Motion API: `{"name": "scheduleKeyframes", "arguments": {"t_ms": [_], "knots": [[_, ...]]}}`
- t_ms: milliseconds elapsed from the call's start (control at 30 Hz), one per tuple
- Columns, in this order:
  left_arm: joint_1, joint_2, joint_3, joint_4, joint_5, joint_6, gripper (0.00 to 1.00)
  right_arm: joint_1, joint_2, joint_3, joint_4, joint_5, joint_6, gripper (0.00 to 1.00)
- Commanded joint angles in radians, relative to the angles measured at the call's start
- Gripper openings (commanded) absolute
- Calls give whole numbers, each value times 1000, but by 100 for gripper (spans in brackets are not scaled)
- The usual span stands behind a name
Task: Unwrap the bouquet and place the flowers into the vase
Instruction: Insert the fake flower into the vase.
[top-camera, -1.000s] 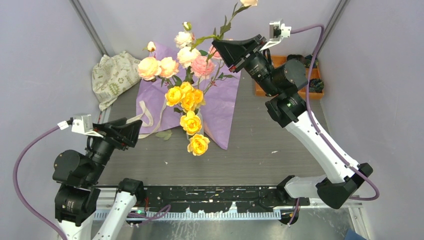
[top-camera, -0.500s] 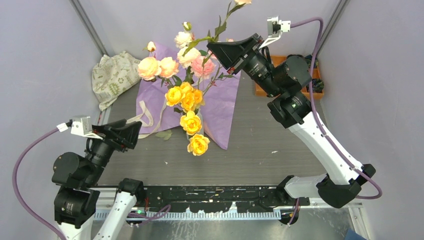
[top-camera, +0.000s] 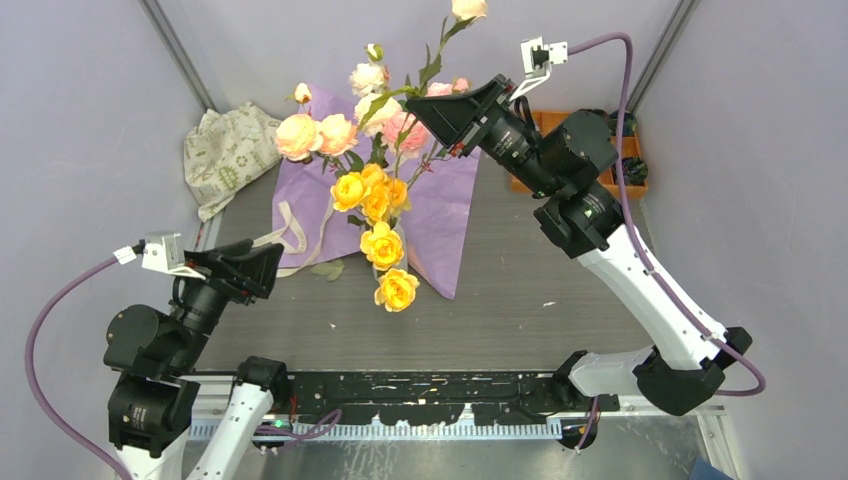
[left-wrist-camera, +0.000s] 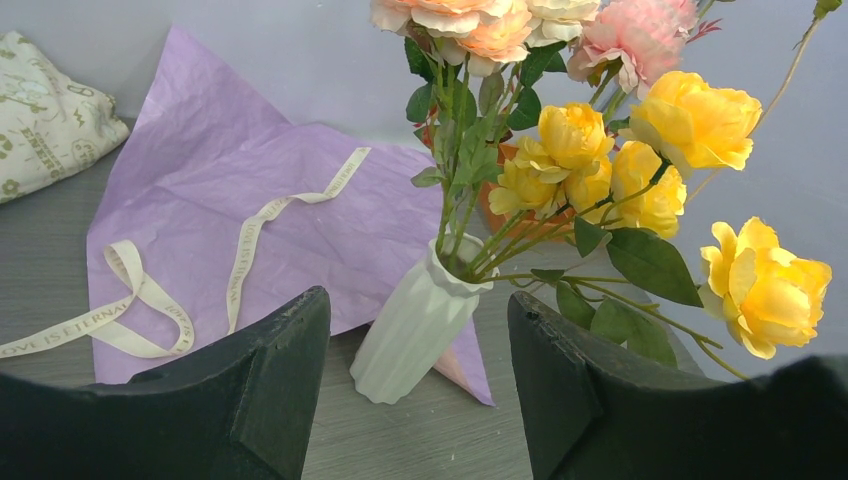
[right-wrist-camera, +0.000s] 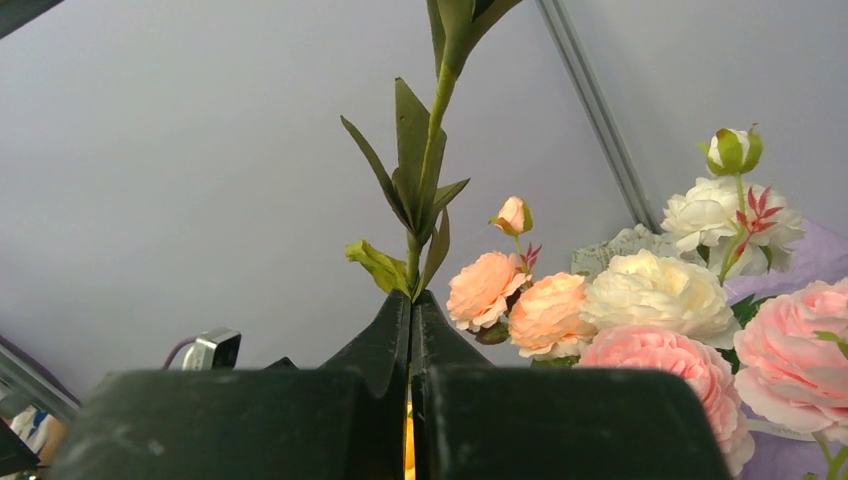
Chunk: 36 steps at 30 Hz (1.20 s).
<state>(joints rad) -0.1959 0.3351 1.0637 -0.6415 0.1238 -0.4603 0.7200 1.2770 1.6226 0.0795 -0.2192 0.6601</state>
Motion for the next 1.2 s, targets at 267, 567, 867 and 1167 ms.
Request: {"name": "scheduleKeyframes", "arguments": {"t_ms": [267,567,867,1167], "knots": [[6,5,35,26,-1,19,66,5,47,0,134,15,-143,1],[6,11,22,32,-10,36,66,5,42,-103,344,-7,-210,1],[6,18,5,40,-15,44,66,4,-52,-231,471,26,-286,1],[6,41,5,57,-12,41,66,4,-163,-357,629,57,-338,1]]}}
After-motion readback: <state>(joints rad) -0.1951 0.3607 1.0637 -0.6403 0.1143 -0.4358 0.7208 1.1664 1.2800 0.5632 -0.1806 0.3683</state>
